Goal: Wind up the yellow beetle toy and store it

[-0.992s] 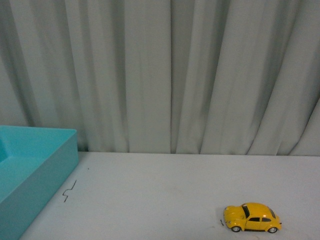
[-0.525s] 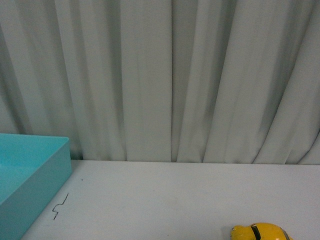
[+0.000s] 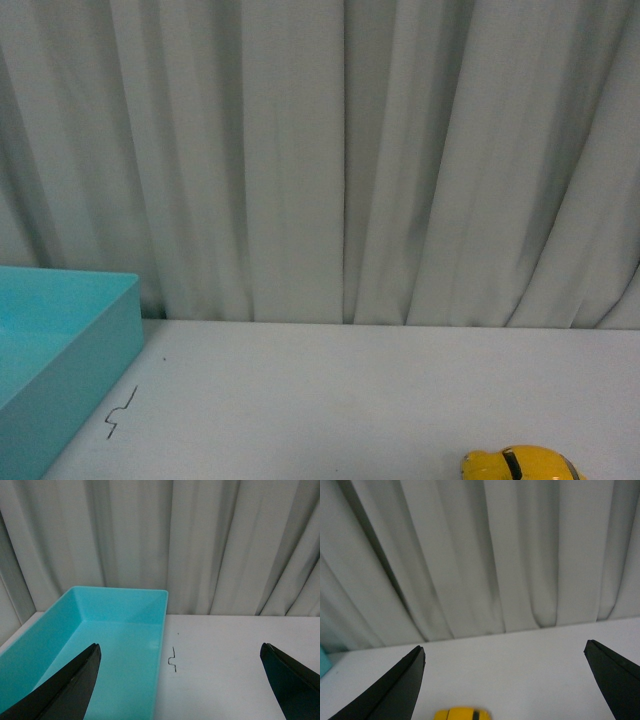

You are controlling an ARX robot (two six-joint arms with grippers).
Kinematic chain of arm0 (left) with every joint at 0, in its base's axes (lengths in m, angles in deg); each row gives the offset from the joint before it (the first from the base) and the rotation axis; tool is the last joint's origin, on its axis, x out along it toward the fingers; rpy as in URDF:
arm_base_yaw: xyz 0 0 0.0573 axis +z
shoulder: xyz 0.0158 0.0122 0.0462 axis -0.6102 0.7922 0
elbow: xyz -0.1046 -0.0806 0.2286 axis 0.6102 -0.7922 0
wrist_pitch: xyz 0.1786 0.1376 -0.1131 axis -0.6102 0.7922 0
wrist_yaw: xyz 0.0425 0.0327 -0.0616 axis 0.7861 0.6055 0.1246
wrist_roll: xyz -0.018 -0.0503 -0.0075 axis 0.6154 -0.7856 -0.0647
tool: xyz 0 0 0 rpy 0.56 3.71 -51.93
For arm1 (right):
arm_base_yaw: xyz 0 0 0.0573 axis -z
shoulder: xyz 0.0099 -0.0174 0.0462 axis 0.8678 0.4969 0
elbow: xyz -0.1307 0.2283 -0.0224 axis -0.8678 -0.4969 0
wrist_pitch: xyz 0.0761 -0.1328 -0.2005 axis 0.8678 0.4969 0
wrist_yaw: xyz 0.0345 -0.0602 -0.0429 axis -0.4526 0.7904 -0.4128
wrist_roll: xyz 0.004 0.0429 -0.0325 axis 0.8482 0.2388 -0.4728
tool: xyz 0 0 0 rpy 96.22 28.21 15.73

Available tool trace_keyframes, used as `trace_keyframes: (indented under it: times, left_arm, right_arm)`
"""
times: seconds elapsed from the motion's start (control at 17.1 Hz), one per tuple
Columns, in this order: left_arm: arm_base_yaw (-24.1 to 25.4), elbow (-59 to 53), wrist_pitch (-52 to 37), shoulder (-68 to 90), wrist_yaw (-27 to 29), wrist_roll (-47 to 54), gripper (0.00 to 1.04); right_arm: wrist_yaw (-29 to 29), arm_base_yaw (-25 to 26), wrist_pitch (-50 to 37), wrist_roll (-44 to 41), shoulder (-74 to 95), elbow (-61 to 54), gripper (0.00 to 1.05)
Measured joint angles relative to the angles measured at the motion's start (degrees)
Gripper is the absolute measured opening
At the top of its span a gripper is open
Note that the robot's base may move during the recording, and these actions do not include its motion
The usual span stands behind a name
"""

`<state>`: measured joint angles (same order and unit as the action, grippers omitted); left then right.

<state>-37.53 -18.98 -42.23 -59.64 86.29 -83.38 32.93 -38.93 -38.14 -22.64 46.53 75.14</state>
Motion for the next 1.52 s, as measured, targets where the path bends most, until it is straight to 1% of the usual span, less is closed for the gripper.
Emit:
trace_keyframes:
  times: [0.06, 0.12, 0.18, 0.23, 0.29, 0.41, 0.53, 0.58, 0.64, 0.7, 0.76, 0.82, 0.88, 0.99, 1.11, 1.23, 1.34, 1.4, 1.52]
  left_arm:
    - [0.00, 0.00, 0.02, 0.00, -0.07, -0.02, 0.98]
    - [0.00, 0.00, -0.02, 0.00, 0.02, 0.00, 0.98]
    - [0.00, 0.00, 0.02, 0.00, -0.02, 0.00, 0.98]
    - [0.00, 0.00, -0.02, 0.00, 0.00, 0.00, 0.98]
    - [0.00, 0.00, -0.02, 0.00, 0.02, 0.00, 0.98]
    - [0.00, 0.00, 0.00, 0.00, 0.00, 0.00, 0.98]
    - [0.00, 0.00, 0.00, 0.00, 0.00, 0.00, 0.98]
    - [0.00, 0.00, 0.00, 0.00, 0.00, 0.00, 0.98]
    - [0.00, 0.00, 0.00, 0.00, 0.00, 0.00, 0.98]
    - [0.00, 0.00, 0.00, 0.00, 0.00, 0.00, 0.98]
    - [0.00, 0.00, 0.00, 0.00, 0.00, 0.00, 0.98]
    - [0.00, 0.00, 0.00, 0.00, 0.00, 0.00, 0.98]
    - [0.00, 0.00, 0.00, 0.00, -0.02, 0.00, 0.98]
    - [0.00, 0.00, 0.00, 0.00, 0.00, 0.00, 0.98]
    - [0.00, 0.00, 0.00, 0.00, 0.00, 0.00, 0.98]
    - [0.00, 0.00, 0.00, 0.00, 0.00, 0.00, 0.98]
    - [0.00, 0.00, -0.02, 0.00, 0.00, 0.00, 0.98]
    - [0.00, 0.00, 0.00, 0.00, 0.00, 0.00, 0.98]
    - [0.00, 0.00, 0.02, 0.00, 0.02, -0.02, 0.98]
  right_arm:
    - [-1.14, 1.55, -9.03, -0.72, 11.87, 4.68, 0.98]
    - [-1.86, 1.68, -12.81, -0.96, 18.08, 7.78, 0.98]
    - [-1.66, 1.57, -14.84, -1.27, 22.18, 10.01, 0.98]
    - [-1.38, 0.35, -18.10, -2.60, 30.84, 14.60, 0.98]
    - [-1.62, -2.69, -16.39, -4.37, 38.56, 19.50, 0.98]
    - [-2.93, -7.04, -12.87, -8.87, 46.42, 25.94, 0.98]
    - [-7.43, -10.95, -6.67, -16.39, 52.39, 32.61, 0.98]
    - [-11.63, -12.44, -0.83, -21.86, 55.36, 36.15, 0.98]
    - [-16.63, -13.46, 7.19, -30.49, 58.27, 39.45, 0.98]
    - [-20.09, -13.44, 13.49, -36.26, 60.13, 41.70, 0.98]
    - [-21.97, -13.40, 18.73, -42.10, 61.55, 43.85, 0.98]
    - [-24.11, -13.33, 26.21, -49.81, 63.54, 47.06, 0.98]
    - [-25.03, -13.31, 31.74, -55.89, 65.31, 49.92, 0.98]
    - [-24.94, -12.98, 44.78, -70.95, 70.40, 56.13, 0.98]
    - [-23.61, -13.03, 51.67, -79.06, 73.70, 58.69, 0.98]
    - [-23.02, -13.27, 58.95, -88.87, 77.29, 61.44, 0.98]
    - [-21.07, -13.77, 63.21, -95.71, 79.76, 65.33, 0.98]
    - [-20.00, -13.92, 63.60, -98.16, 81.18, 67.17, 0.98]
    - [-18.64, -14.62, 65.26, -100.78, 83.89, 69.29, 0.98]
